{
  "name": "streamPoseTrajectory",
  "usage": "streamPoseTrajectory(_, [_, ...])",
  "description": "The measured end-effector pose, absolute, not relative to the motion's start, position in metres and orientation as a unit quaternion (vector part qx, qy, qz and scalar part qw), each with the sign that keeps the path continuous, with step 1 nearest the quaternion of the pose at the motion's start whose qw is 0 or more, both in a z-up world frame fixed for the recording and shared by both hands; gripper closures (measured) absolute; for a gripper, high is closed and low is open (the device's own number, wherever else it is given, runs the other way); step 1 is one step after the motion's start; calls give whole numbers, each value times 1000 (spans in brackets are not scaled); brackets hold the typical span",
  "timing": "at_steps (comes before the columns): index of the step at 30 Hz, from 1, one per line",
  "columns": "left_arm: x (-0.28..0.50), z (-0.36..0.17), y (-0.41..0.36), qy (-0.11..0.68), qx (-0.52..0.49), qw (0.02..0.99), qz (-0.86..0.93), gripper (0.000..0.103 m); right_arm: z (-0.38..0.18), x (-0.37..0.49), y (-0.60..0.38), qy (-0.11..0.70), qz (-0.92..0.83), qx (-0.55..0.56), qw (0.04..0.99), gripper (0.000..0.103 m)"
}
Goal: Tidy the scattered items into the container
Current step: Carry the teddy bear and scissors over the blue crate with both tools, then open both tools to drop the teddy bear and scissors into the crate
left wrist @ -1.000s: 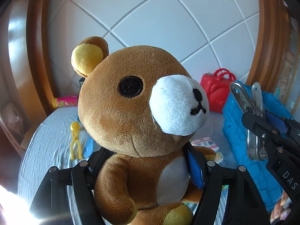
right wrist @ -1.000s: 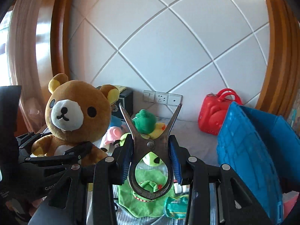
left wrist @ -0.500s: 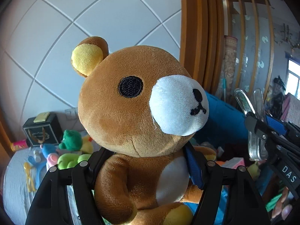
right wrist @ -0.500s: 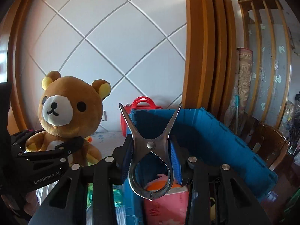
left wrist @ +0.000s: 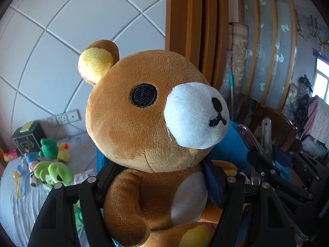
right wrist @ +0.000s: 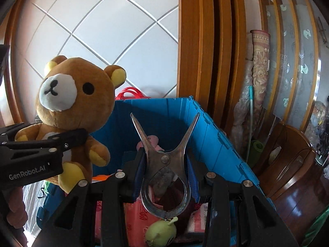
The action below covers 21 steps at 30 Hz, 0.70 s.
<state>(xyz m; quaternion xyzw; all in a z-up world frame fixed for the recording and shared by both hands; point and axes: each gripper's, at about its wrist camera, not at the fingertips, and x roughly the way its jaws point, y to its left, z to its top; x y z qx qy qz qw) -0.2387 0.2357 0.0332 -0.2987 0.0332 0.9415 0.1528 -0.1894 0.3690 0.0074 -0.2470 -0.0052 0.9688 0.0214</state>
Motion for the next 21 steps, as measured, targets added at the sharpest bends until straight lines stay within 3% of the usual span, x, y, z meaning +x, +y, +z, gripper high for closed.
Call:
streamPoseTrajectory(11, [-230,-4,257,48,-344,128,929,29,-21,-199,398,-3,961,-278,11,66])
streamPoseTrajectory(17, [-223,1,262,61,-324,132,935,14,-24,-204,405,1,960,-280,18,66])
streamPoseTrajectory(19, [-220,2,264,66,-315,130,938,3,-25,-204,404,2,958,-285,18,66])
streamPoseTrajectory(21, [-218,2,265,67,-312,129,939,3,-27,-205,406,7,958,-287,19,66])
